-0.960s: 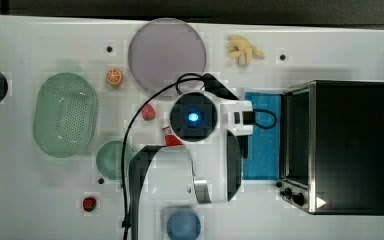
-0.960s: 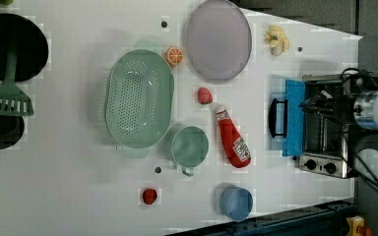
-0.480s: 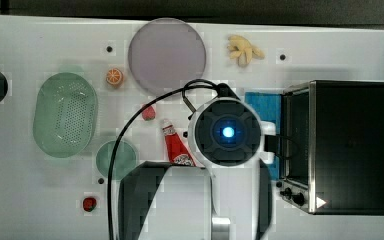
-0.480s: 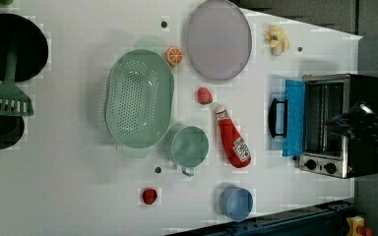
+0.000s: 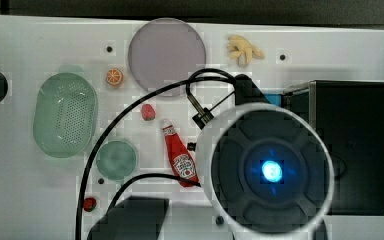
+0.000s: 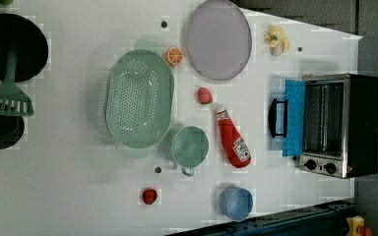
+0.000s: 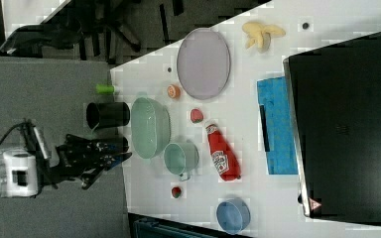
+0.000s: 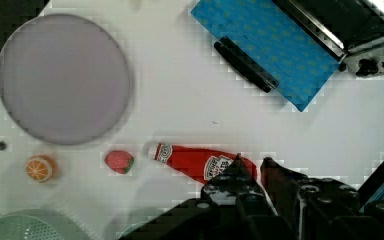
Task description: Flap open oven.
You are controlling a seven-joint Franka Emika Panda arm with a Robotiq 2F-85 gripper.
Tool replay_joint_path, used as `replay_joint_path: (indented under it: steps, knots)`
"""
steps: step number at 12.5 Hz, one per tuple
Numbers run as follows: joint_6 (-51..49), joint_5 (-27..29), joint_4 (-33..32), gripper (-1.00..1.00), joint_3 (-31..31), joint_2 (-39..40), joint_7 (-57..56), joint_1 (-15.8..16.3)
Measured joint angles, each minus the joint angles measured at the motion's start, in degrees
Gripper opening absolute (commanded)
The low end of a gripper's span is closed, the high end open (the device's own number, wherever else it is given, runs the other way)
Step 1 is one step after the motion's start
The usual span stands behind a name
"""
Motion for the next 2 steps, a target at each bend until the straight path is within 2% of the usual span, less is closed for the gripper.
replay_joint_path:
  steps: [2]
  knots:
    - [-0.14, 0.72, 0.34, -0.65, -0.22, -0.38, 0.00, -0.07]
